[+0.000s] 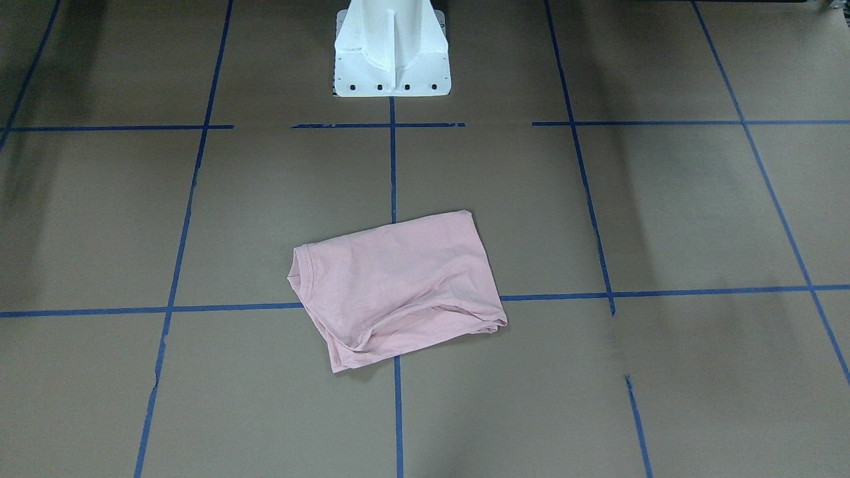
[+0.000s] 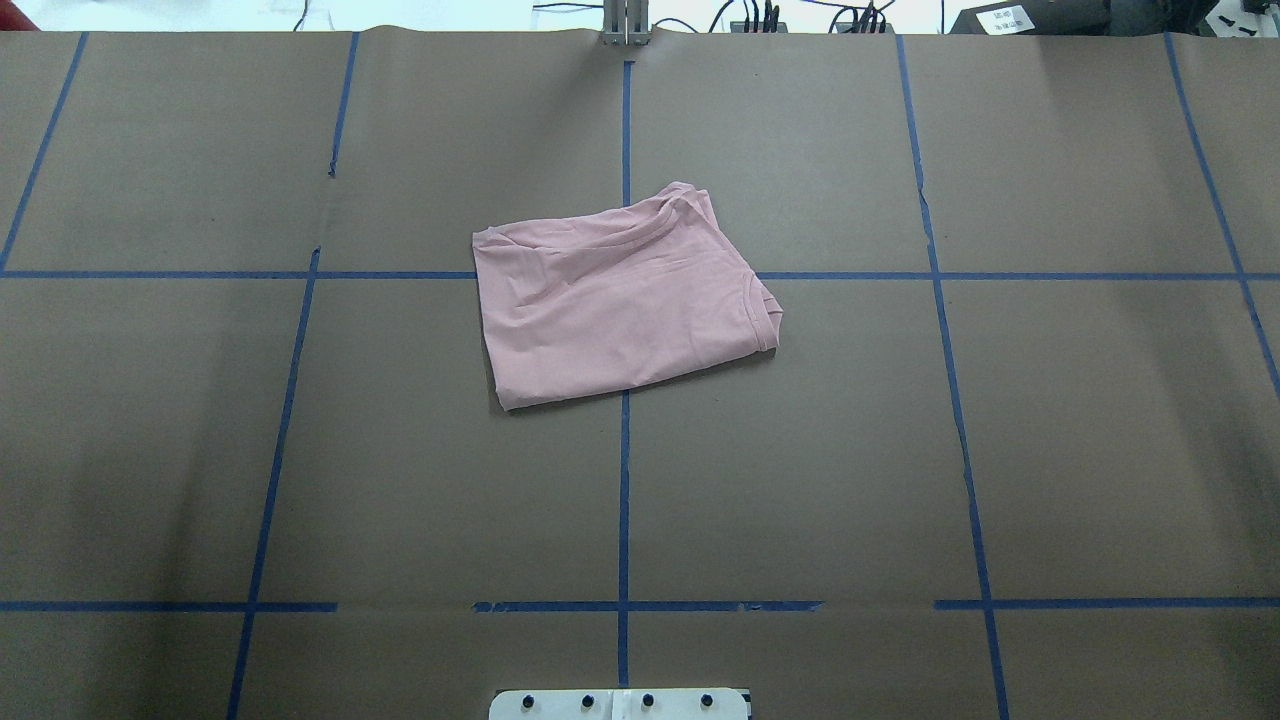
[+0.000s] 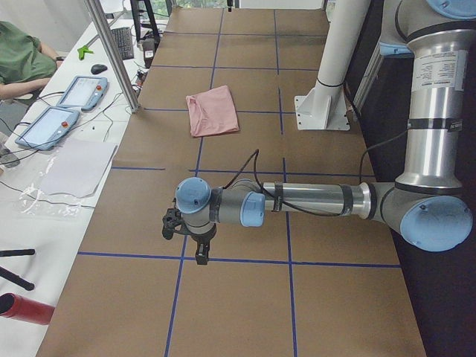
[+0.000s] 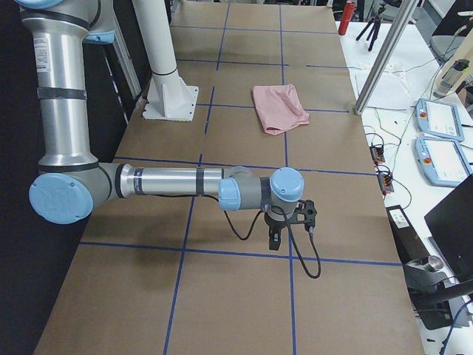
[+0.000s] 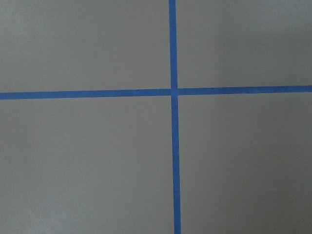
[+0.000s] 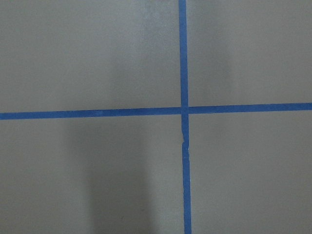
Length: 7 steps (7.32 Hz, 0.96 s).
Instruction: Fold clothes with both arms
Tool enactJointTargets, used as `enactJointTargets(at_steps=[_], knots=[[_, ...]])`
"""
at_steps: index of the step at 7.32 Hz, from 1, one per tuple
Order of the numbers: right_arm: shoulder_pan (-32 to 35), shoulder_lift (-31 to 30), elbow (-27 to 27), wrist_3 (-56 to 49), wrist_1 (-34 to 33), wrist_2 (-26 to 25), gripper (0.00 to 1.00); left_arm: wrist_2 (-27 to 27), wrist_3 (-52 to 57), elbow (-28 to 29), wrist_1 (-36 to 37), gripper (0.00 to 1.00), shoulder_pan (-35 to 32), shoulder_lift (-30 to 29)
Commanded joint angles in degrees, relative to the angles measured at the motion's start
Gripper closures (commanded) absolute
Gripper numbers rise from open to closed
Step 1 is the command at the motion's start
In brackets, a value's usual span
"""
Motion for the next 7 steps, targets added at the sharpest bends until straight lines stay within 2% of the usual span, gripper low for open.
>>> enactJointTargets(at_steps=[1,7], knots=[[0.0,-0.1,-0.2,0.0,0.1,-0.2,0.0,0.0,0.0,0.0,0.0,0.0,0.0,0.0],[0.1,-0.8,-0.4,0.1,0.5,-0.5,0.0,0.0,0.1,0.0,-0.1,0.0,0.0,-0.1]])
